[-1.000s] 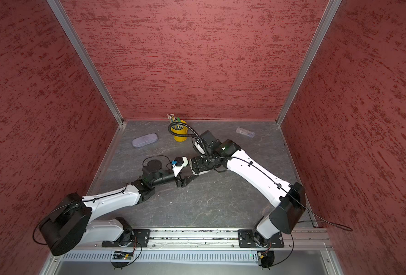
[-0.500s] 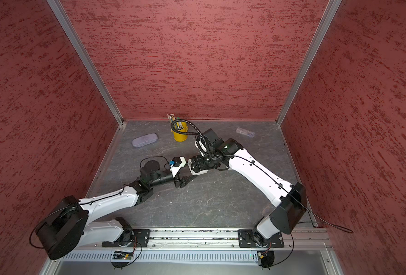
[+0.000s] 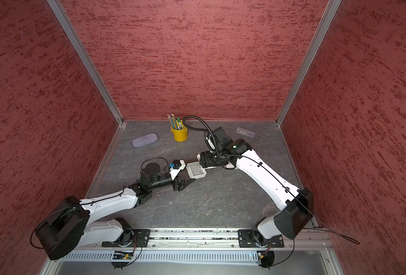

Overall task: Take the necklace out of the lift-off lid jewelry box
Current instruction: Open the lid on the jewelry box, then place the lid at the center of the board.

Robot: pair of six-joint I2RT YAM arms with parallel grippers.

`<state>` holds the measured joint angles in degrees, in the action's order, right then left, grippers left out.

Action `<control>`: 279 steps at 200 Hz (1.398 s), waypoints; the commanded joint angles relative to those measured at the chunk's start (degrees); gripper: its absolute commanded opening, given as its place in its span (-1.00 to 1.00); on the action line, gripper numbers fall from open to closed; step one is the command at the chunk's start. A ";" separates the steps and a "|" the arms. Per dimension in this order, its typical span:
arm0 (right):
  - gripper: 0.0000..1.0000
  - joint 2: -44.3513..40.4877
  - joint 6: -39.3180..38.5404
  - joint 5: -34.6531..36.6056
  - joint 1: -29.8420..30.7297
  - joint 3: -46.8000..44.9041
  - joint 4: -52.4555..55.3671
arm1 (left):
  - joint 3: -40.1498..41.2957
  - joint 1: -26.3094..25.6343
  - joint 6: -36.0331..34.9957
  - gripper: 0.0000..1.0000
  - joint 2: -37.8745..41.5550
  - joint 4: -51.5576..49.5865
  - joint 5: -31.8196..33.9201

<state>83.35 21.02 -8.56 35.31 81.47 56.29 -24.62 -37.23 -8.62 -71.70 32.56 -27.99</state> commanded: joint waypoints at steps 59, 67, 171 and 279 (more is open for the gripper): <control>0.54 -7.39 3.69 8.02 -7.52 -27.38 -14.44 | 1.77 0.41 1.06 0.23 0.77 1.11 0.74; 0.55 -7.40 3.85 8.31 -7.91 -29.56 -16.12 | 1.77 0.47 1.05 0.23 0.80 1.03 0.74; 0.61 -11.95 1.72 4.74 -8.86 -27.97 -18.93 | 1.12 0.76 0.73 0.23 1.04 0.25 0.13; 0.00 -6.03 4.27 -9.70 0.37 -15.03 -21.25 | 0.10 0.67 0.89 0.23 0.79 -1.05 -0.34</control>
<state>75.35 25.02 -16.32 34.24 65.23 34.15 -23.24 -36.88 -8.16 -71.57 31.92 -27.20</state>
